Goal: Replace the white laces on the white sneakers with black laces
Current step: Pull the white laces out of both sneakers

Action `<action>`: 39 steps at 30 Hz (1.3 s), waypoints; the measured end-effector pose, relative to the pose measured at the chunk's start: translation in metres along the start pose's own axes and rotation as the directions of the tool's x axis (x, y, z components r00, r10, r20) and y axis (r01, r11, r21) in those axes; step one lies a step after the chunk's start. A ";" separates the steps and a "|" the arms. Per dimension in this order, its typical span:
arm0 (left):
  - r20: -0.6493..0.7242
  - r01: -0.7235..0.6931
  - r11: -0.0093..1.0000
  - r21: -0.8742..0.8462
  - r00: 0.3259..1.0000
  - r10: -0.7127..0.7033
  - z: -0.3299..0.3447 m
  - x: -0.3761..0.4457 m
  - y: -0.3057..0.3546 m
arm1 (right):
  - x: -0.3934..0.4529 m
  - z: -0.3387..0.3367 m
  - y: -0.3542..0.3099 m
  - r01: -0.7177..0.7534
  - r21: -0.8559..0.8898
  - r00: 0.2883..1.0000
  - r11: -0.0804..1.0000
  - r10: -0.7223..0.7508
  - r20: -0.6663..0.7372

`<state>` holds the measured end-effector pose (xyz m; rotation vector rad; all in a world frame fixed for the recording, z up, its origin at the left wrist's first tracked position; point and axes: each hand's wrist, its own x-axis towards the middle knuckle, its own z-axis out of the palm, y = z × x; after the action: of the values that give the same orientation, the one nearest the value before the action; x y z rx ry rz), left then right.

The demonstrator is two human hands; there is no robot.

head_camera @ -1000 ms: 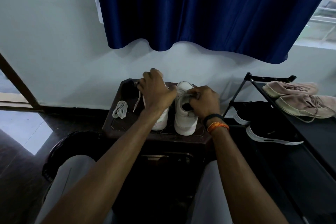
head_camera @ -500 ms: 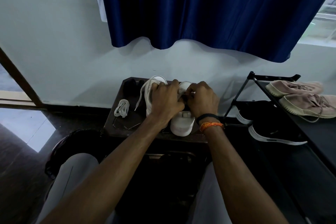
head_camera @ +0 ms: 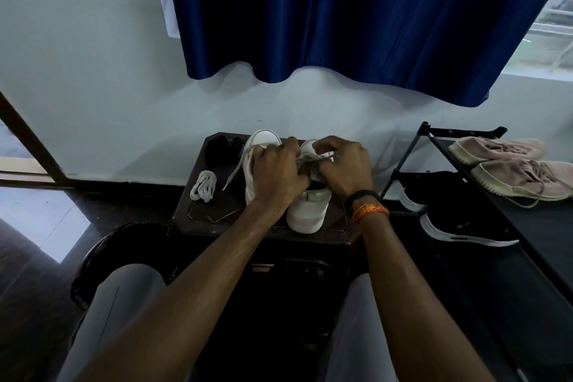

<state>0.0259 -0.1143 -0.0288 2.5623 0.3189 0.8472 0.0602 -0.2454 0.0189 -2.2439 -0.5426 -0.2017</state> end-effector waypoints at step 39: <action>-0.040 0.038 0.994 -0.102 0.998 -0.042 -0.003 -0.005 0.003 | -0.015 0.021 0.004 0.018 -0.411 0.993 0.911 -0.065 -0.101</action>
<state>0.0201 -0.1174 -0.0283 2.4394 0.3298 0.8803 0.0480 -0.2366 -0.0021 -2.6084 -0.5237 -0.5018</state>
